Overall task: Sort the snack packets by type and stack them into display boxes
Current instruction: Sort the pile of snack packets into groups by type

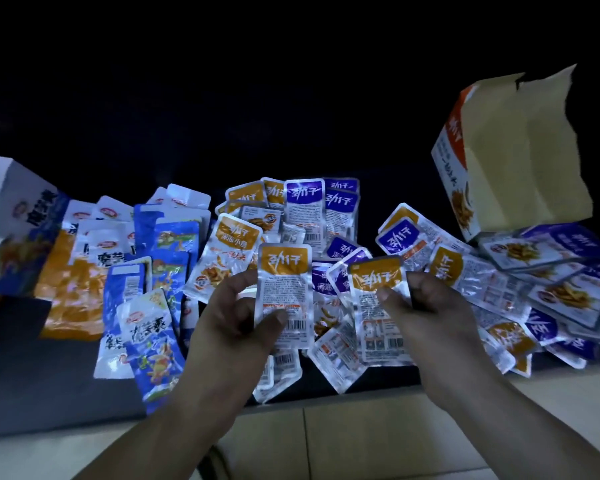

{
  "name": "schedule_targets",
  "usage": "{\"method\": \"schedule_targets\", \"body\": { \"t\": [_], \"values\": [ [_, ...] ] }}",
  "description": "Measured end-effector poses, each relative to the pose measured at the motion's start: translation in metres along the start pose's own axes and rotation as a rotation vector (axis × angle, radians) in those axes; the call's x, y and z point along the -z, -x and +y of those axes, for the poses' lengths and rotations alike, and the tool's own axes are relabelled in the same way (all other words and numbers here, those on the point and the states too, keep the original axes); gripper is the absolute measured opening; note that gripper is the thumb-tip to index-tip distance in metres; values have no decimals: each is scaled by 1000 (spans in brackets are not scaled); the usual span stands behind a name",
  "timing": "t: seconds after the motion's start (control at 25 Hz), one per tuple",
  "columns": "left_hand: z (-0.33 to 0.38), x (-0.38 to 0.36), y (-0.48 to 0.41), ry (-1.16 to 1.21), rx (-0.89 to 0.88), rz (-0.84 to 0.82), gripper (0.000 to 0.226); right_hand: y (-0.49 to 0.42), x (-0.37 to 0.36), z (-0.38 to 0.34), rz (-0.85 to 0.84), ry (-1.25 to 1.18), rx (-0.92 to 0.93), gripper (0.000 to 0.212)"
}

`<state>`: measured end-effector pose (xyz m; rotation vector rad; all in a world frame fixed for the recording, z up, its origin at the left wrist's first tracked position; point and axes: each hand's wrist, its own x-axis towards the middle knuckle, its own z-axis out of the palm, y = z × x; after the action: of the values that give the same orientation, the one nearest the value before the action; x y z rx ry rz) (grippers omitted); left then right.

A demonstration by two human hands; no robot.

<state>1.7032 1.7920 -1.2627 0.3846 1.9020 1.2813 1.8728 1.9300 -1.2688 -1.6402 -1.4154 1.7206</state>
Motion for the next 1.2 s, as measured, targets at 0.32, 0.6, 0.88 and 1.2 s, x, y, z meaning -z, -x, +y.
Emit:
{"method": "schedule_targets", "body": {
  "t": [0.32, 0.6, 0.88, 1.2],
  "values": [
    [-10, 2, 1, 9, 25, 31, 50, -2, -4, 5, 113, -87, 45, 23],
    [16, -34, 24, 238, -1, -97, 28, 19, -16, -12, -34, -156, 102, 33],
    [16, -29, 25, 238, -70, -53, 31, 34, -32, -19, -185, -192, 98, 25],
    [-5, 37, -28, -111, 9, 229, 35, 9, -31, -4, -90, 20, 81, 20]
  ]
}}
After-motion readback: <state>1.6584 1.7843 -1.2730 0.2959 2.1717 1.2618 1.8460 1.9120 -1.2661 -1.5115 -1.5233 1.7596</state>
